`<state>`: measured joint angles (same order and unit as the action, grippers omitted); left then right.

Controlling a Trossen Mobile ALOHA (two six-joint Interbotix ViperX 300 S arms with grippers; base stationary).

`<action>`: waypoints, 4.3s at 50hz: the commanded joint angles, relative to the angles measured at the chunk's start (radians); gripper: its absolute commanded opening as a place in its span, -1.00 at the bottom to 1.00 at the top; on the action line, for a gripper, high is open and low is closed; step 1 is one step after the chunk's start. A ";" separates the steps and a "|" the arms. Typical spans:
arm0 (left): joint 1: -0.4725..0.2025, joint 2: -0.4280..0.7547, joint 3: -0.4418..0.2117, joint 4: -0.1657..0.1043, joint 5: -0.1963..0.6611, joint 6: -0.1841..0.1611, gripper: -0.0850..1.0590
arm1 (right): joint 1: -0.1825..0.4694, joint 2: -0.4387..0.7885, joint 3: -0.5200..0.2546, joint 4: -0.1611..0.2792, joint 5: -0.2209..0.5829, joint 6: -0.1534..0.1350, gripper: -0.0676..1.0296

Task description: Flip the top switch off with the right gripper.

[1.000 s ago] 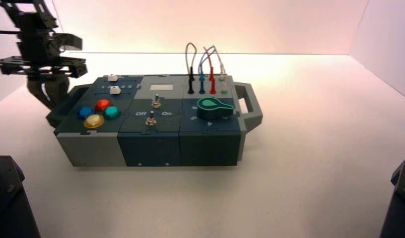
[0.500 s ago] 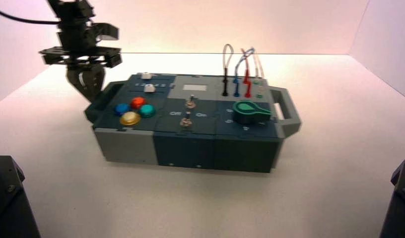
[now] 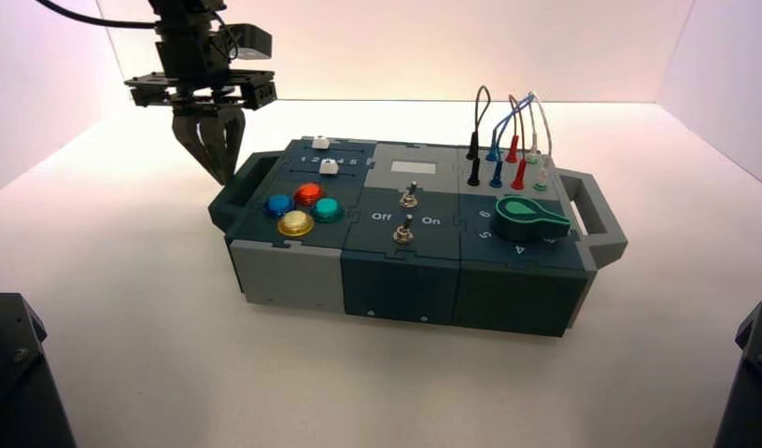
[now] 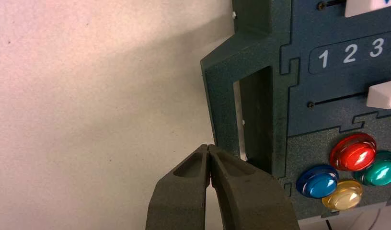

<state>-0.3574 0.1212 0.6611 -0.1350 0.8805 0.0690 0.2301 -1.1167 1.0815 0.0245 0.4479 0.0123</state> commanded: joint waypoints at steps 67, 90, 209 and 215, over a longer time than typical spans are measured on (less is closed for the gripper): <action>-0.267 0.018 -0.064 -0.002 -0.091 -0.018 -0.90 | 0.219 0.114 0.023 0.279 0.135 0.002 -0.92; -0.265 0.064 -0.051 0.005 -0.124 -0.012 -0.90 | 0.459 0.491 -0.017 0.357 0.032 0.005 -0.92; -0.258 0.107 -0.034 0.009 -0.156 -0.008 -0.90 | 0.560 1.078 -0.267 0.357 -0.086 -0.008 -0.91; -0.258 0.107 -0.029 0.009 -0.161 -0.006 -0.90 | 0.569 1.077 -0.282 0.360 -0.078 -0.006 -0.91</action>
<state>-0.6228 0.1733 0.6059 -0.1304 0.7409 0.0598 0.7593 -0.0215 0.8345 0.3712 0.3666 0.0031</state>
